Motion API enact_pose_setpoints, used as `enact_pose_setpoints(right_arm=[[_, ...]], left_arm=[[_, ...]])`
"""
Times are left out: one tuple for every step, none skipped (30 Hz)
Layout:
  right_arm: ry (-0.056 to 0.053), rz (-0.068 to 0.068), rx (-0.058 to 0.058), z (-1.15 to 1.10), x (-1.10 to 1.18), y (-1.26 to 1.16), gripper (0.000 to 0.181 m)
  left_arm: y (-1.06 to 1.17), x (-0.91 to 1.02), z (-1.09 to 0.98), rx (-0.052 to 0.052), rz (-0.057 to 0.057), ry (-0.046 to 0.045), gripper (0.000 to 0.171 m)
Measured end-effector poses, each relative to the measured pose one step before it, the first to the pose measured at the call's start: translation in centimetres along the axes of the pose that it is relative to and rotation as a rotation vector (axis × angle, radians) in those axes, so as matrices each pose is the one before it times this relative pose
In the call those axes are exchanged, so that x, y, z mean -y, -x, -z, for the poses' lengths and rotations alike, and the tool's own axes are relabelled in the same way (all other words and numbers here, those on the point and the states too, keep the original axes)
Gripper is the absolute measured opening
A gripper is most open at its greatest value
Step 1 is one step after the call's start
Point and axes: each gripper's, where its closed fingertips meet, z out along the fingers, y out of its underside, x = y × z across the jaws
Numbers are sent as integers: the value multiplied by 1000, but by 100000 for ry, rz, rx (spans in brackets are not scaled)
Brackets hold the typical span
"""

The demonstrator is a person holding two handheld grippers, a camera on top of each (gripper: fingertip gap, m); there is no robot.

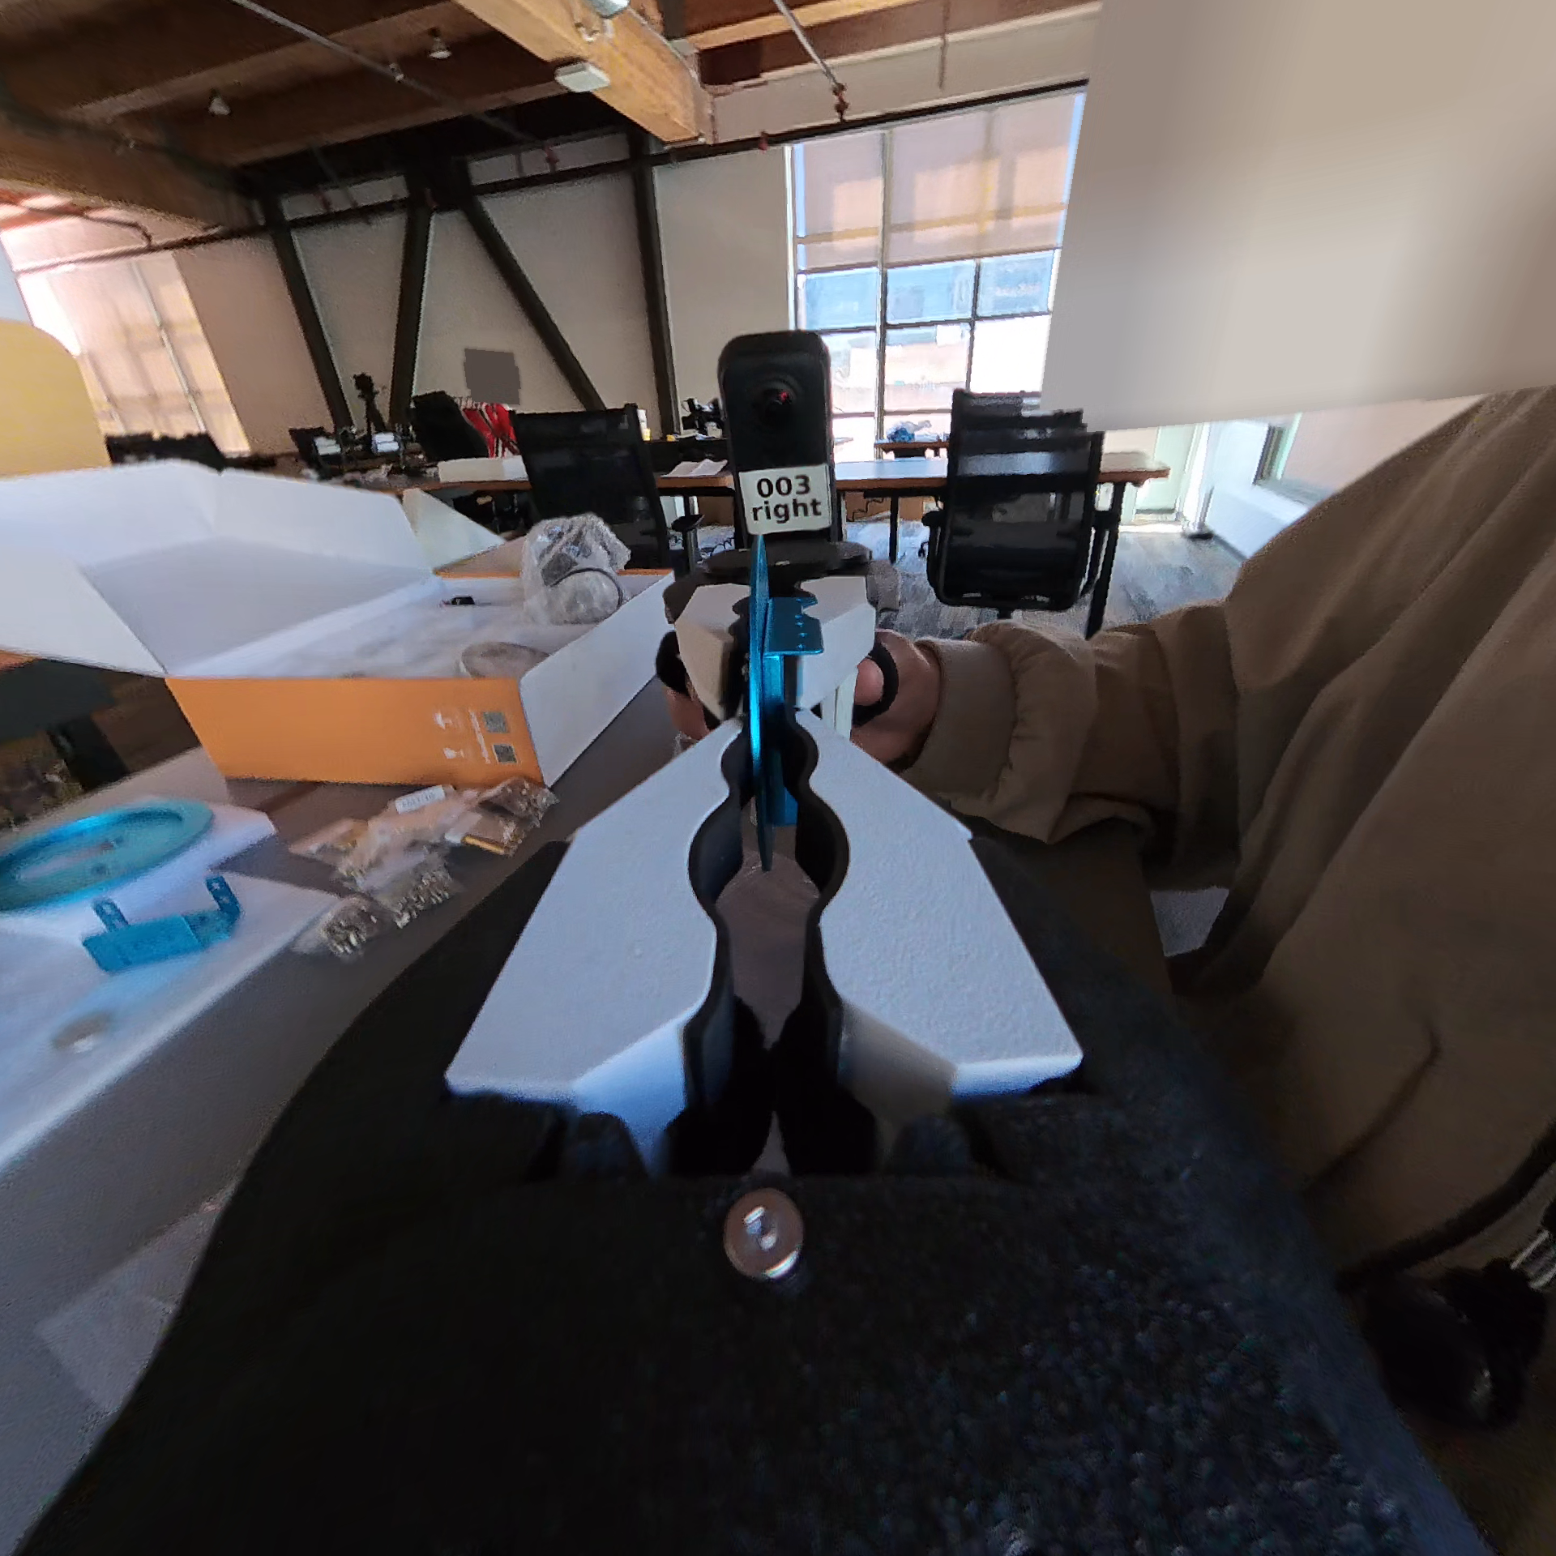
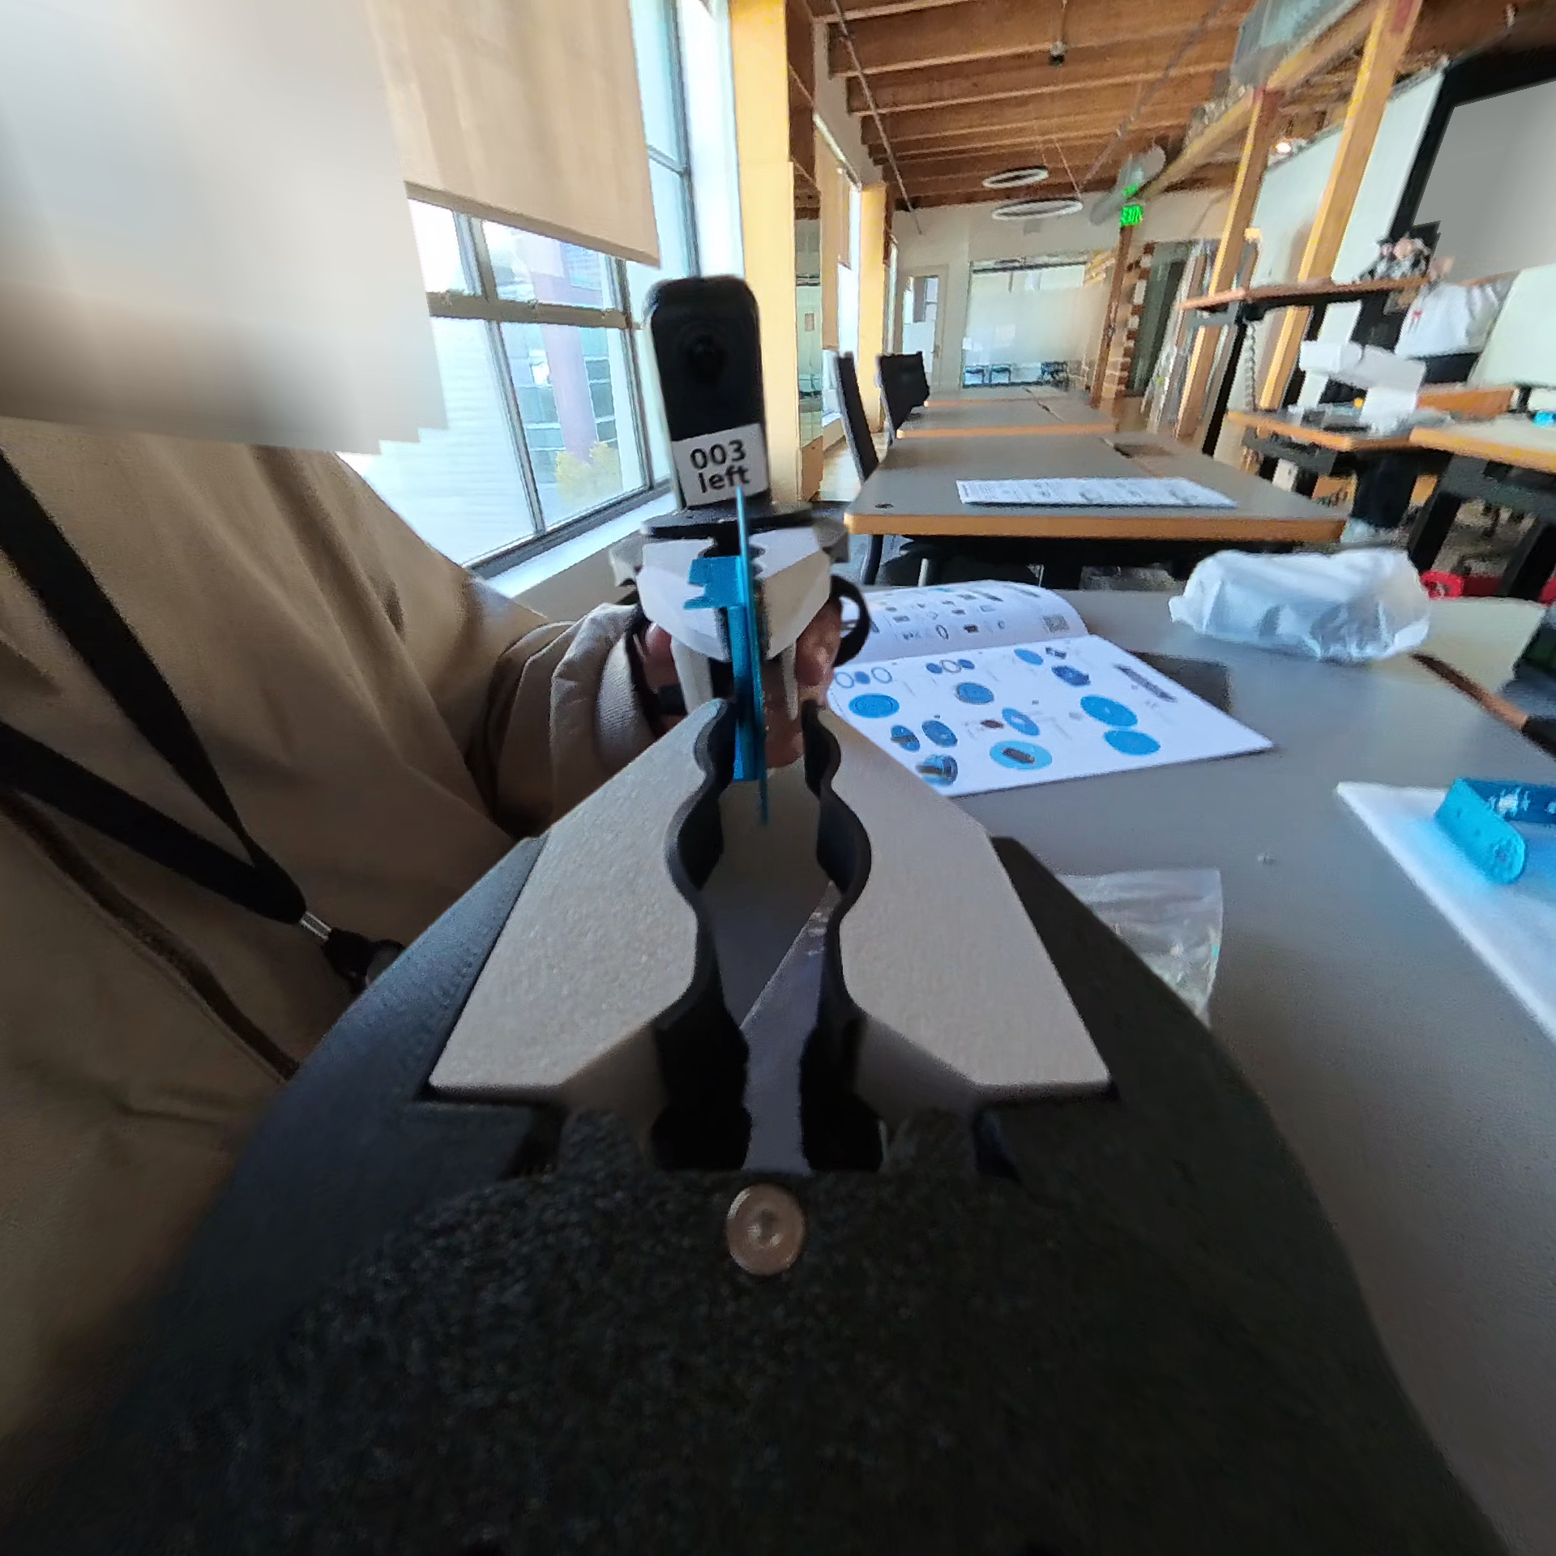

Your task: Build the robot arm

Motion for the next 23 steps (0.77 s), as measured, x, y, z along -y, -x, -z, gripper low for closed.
enact_pose_setpoints(right_arm=[[352,3186,1652,39,565,421,13],[697,3488,1213,-2,660,370,9],[679,3925,38,-33,755,246,6],[271,5561,-453,15,881,217,4],[-444,6889,-1260,26,1044,182,4],[-221,7687,-2523,16,1001,-2,5],[351,6134,-2762,28,939,-178,5],[-127,3867,-1680,-17,983,-122,5],[-897,1700,-1175,-59,938,-155,4],[-321,-240,-1252,-105,772,-327,4],[-994,-2326,-540,-60,806,-380,3],[-1920,-3390,833,-51,876,-285,3],[-2194,-2691,1276,-38,903,-200,3],[-1557,-1097,820,-90,795,-128,3],[-1472,54,1097,-132,757,37,4],[-1302,625,523,-160,732,33,4],[-1485,1167,105,-143,756,16,4],[-1610,1181,68,-144,740,25,4],[-1396,522,-377,-138,682,-52,4],[-2333,78,148,-90,767,42,3],[-2241,-215,795,-70,673,149,3],[-629,-59,273,-94,372,114,3],[722,908,-271,-100,112,110,3]], left_arm=[[-182,632,-26,-1283,-3575,686,4],[-90,688,-20,-553,-4301,571,4],[-154,774,-31,-614,-5123,335,4],[-247,892,-42,-688,-5996,-36,4],[-186,974,-53,332,-7267,-239,4],[-33,970,-57,1249,-7184,41,4],[206,903,-64,2022,-5226,320,4],[446,879,-31,2534,-2722,40,6],[531,842,-24,2335,-475,-402,7],[544,747,-50,1977,850,-433,9],[479,699,-67,1322,1180,-577,11],[272,680,-81,243,976,-675,13],[154,724,-87,138,674,-960,14],[127,859,-61,626,352,-1791,16],[80,959,-58,823,391,-2518,15],[58,959,-97,857,1207,-2681,16],[-20,901,-143,227,2264,-2707,17],[-24,761,-168,50,2946,-2494,17],[16,606,-148,423,2916,-1993,18],[-44,490,-100,313,2158,-1653,18],[-109,445,-55,193,1403,-1634,18],[-148,444,-22,150,1033,-1794,18],[-254,399,-32,-329,787,-1703,17]])
